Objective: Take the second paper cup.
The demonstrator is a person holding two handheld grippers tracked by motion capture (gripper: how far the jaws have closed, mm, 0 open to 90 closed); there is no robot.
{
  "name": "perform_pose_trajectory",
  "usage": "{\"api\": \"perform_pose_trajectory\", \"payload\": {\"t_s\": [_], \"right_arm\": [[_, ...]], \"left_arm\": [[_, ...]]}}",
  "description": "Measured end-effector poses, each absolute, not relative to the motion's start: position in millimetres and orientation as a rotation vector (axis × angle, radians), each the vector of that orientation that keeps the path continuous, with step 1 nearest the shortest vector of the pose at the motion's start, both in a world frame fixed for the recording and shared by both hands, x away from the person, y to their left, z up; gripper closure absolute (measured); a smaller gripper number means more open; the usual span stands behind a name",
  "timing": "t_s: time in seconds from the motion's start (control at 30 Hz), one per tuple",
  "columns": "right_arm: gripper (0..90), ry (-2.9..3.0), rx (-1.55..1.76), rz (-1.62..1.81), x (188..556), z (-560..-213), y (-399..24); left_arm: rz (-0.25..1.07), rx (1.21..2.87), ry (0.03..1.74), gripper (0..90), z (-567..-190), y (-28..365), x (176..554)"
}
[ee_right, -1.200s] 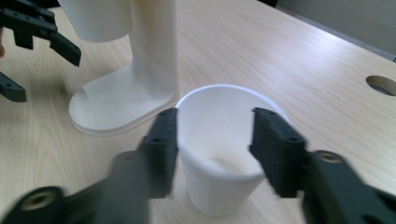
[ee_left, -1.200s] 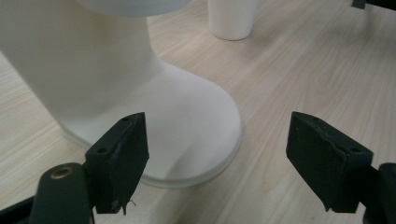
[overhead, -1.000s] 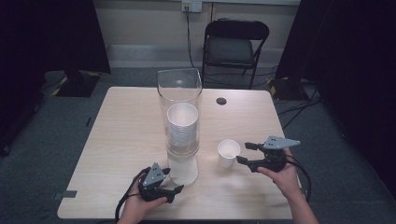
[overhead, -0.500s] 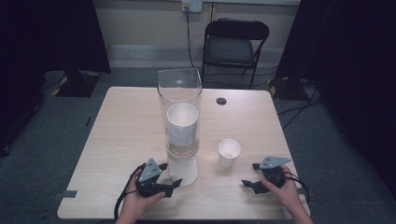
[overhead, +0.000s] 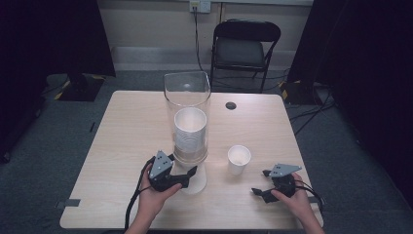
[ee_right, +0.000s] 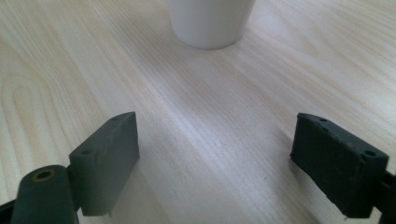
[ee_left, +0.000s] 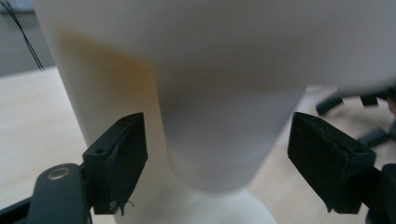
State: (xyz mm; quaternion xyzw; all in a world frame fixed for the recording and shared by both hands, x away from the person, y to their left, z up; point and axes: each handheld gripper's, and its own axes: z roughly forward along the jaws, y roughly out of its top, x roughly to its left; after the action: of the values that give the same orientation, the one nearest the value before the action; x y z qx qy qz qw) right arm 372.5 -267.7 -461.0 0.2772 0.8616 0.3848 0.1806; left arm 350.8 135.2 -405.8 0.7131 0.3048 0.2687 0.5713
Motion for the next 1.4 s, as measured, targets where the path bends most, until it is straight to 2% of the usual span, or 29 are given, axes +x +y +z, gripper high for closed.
{"api": "perform_pose_trajectory", "payload": {"t_s": [0.13,0.2,0.23,0.47,1.0,1.4], "right_arm": [[14.2,2.434,0.783,1.087,372,-461,-268],[14.2,2.434,0.783,1.087,372,-461,-268],[14.2,2.434,0.783,1.087,372,-461,-268],[14.2,2.434,0.783,1.087,373,-461,-268],[14.2,2.435,0.780,1.091,373,-461,-268],[14.1,2.437,0.780,1.097,373,-461,-268]], "left_arm": [[0.662,1.682,0.692,20.8,-410,129,358],[0.671,1.660,0.667,24.8,-413,125,360],[0.679,1.659,0.647,29.9,-414,123,360],[0.700,1.723,0.655,35.1,-415,122,362],[0.720,1.682,0.682,36.1,-419,118,362],[0.743,1.668,0.714,36.1,-419,114,382]]}}
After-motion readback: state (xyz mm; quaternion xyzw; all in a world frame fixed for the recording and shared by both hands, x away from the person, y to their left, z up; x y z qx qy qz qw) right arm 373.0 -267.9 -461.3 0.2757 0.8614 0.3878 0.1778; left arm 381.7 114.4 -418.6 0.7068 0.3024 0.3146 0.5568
